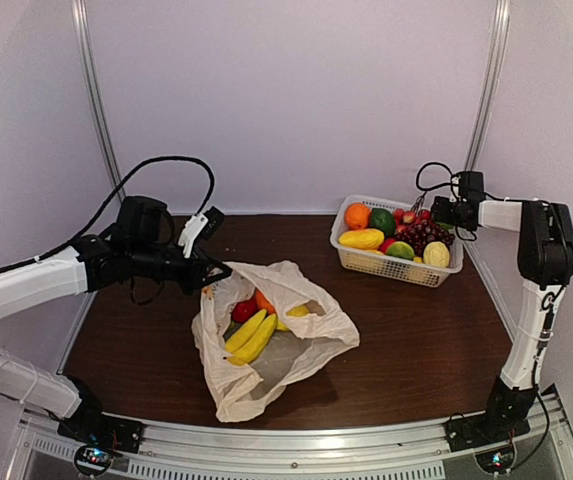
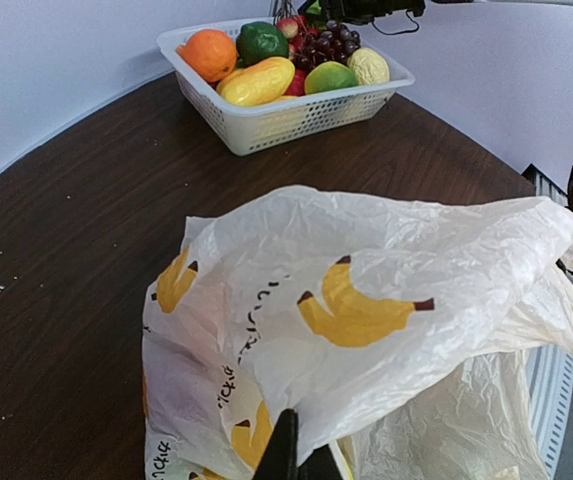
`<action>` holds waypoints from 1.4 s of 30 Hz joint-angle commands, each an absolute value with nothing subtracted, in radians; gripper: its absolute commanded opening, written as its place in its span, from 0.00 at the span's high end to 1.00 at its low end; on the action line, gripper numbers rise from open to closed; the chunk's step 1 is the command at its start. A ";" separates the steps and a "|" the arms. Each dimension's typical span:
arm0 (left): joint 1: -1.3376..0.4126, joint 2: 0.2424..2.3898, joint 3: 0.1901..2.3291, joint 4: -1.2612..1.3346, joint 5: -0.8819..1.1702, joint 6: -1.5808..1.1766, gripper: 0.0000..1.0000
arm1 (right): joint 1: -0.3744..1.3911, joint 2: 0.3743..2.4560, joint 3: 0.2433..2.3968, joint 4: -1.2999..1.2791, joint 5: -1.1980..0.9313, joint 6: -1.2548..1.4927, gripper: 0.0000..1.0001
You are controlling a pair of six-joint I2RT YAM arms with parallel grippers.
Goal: Untie the knot of the plastic bag and take out the fruit
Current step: Place the fake fruit in the bin.
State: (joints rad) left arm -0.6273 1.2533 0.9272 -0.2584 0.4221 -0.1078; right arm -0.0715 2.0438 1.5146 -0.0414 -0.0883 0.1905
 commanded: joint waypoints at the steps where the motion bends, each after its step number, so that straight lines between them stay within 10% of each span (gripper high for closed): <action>1: -0.623 1.266 0.940 -0.255 0.414 -0.112 1.00 | -0.074 2.082 1.530 -0.087 -0.112 0.204 0.25; 19: -0.624 1.258 0.943 -0.261 0.417 -0.112 1.00 | -0.074 2.009 1.510 -0.099 -0.109 0.156 0.00; 42: -0.623 1.231 0.942 -0.263 0.407 -0.113 1.00 | -0.074 1.788 1.405 -0.127 -0.036 0.168 0.00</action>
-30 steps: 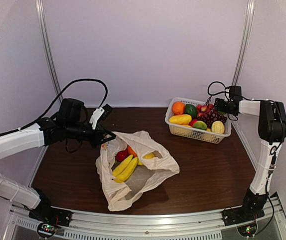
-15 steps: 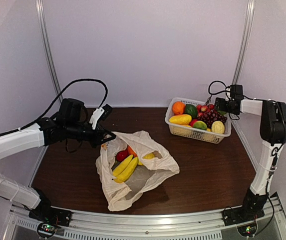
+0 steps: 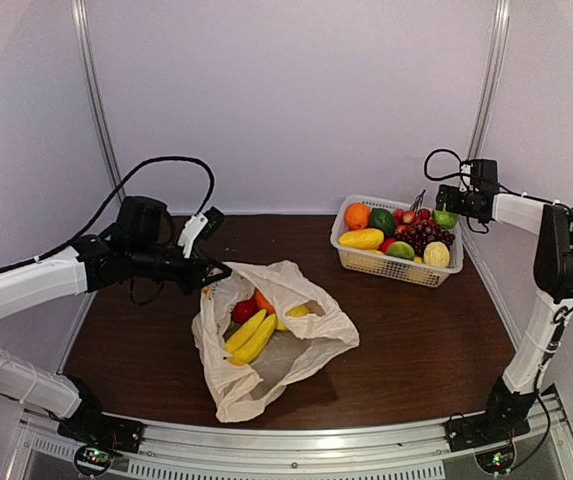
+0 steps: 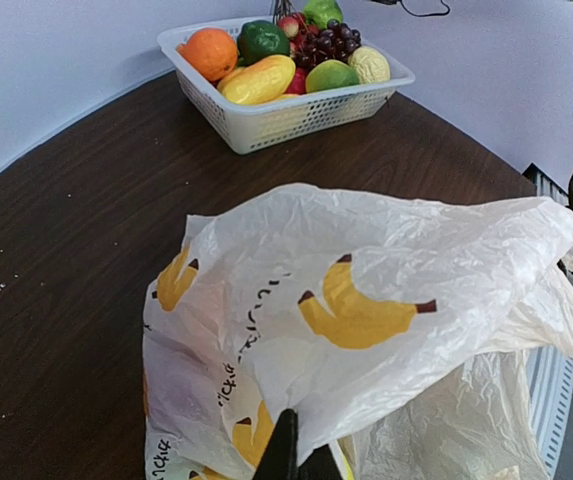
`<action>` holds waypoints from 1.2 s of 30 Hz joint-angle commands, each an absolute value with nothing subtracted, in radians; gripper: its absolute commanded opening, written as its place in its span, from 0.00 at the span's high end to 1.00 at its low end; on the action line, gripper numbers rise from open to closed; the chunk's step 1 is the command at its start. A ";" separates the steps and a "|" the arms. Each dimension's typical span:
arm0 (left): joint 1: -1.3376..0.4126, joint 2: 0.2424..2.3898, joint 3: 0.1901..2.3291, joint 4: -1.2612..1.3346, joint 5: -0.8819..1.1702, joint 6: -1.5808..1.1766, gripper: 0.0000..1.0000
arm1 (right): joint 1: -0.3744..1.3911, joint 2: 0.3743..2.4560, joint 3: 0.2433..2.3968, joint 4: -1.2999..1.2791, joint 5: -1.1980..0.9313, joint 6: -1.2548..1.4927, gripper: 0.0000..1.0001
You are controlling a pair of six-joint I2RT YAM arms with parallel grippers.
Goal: Untie the knot of the plastic bag and take out the fruit
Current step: Place the fake fruit in the bin, then reach into the gripper in the takeout bag.
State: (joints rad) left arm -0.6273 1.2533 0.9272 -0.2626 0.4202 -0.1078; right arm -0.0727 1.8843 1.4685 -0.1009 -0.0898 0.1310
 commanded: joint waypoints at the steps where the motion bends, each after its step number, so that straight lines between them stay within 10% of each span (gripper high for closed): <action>1: -0.623 1.229 0.941 -0.263 0.406 -0.114 1.00 | -0.074 1.761 1.382 -0.135 -0.027 0.187 0.00; 26: -0.624 1.198 0.934 -0.266 0.383 -0.110 1.00 | 0.530 0.989 0.933 -0.255 -0.211 0.241 0.01; 36: -0.623 1.197 0.937 -0.274 0.373 -0.107 1.00 | 0.870 1.019 1.024 -0.250 -0.336 0.226 0.01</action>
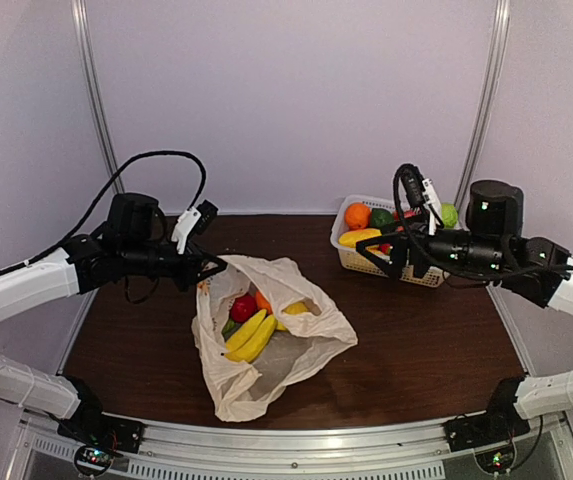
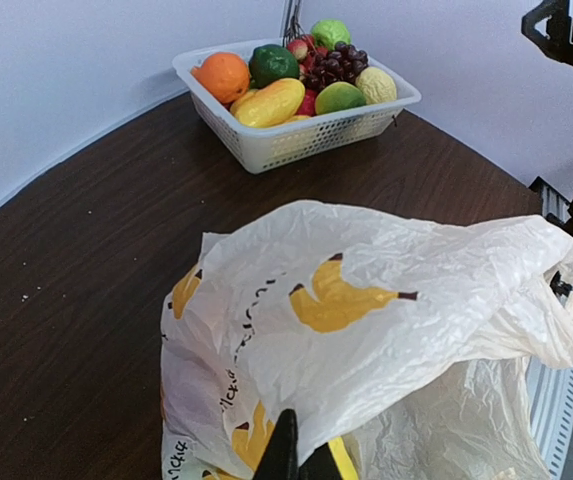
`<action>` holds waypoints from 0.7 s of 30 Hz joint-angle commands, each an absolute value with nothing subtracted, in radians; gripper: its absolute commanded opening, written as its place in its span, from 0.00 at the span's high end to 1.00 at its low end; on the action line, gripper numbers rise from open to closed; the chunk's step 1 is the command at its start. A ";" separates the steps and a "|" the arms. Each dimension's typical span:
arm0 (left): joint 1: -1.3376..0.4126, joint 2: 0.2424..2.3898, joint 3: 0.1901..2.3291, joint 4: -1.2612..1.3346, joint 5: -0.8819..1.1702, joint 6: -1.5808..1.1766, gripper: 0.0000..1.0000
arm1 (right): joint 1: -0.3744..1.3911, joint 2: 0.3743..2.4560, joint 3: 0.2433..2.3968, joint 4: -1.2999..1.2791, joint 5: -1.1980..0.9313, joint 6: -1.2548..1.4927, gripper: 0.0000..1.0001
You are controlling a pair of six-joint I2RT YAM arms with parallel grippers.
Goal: Untie the knot of the plastic bag and take out the fruit
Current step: Reach into the gripper in the takeout bag.
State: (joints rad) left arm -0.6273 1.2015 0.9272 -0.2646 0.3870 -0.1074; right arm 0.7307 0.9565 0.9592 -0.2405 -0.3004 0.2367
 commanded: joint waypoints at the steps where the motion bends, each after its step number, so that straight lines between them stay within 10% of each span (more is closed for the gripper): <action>1: -0.623 1.197 0.937 -0.273 0.374 -0.107 1.00 | 0.918 1.044 1.044 -0.258 -0.317 0.219 0.02; 21: -0.624 1.208 0.939 -0.276 0.387 -0.106 1.00 | 1.308 1.599 1.359 -0.477 0.087 0.178 0.13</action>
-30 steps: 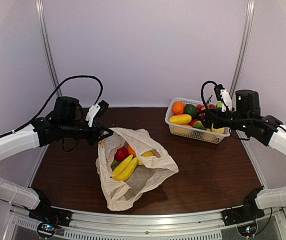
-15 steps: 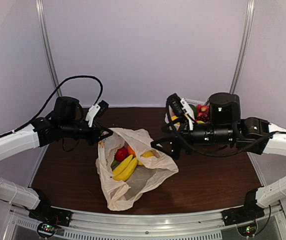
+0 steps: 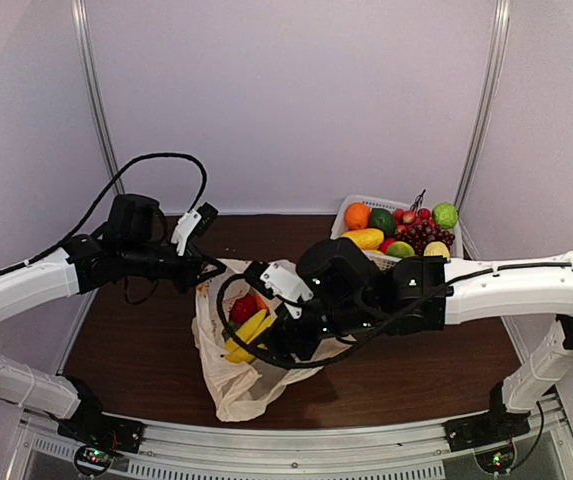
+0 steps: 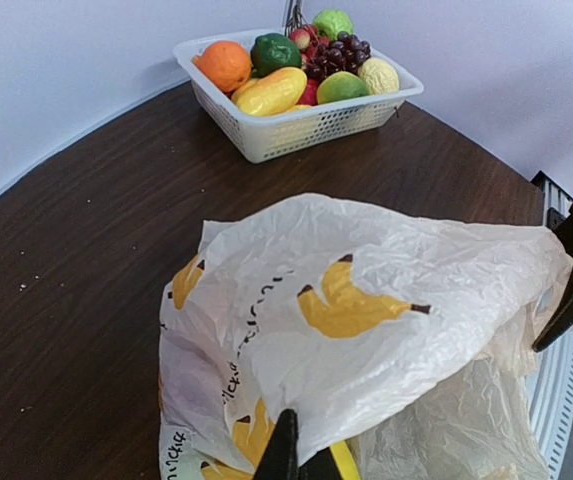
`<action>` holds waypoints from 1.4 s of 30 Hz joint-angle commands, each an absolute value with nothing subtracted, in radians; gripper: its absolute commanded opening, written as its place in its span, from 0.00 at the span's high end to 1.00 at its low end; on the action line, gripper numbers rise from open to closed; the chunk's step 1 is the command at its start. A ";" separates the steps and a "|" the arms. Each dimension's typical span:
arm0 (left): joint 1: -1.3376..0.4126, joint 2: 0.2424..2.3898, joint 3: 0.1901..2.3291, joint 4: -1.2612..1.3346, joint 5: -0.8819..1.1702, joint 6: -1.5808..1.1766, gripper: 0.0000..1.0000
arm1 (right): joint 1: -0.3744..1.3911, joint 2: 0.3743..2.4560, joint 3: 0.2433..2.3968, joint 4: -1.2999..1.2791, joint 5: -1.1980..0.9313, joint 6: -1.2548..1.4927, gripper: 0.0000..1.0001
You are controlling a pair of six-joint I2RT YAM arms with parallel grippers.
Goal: Untie the knot of the plastic bag and take out the fruit
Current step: Reach into the gripper in the takeout bag.
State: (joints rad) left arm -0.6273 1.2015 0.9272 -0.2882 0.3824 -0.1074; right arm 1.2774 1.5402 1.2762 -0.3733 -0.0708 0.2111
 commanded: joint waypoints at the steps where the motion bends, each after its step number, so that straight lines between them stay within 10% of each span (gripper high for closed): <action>1: -0.624 1.210 0.939 -0.277 0.387 -0.106 1.00 | 1.313 1.622 1.381 -0.496 0.093 0.168 0.14; 18: -0.623 1.224 0.940 -0.276 0.399 -0.106 1.00 | 1.292 1.853 1.510 -0.555 0.208 0.125 0.46; 42: -0.624 1.218 0.942 -0.277 0.407 -0.109 1.00 | 1.168 2.015 1.493 -0.515 0.223 0.217 0.48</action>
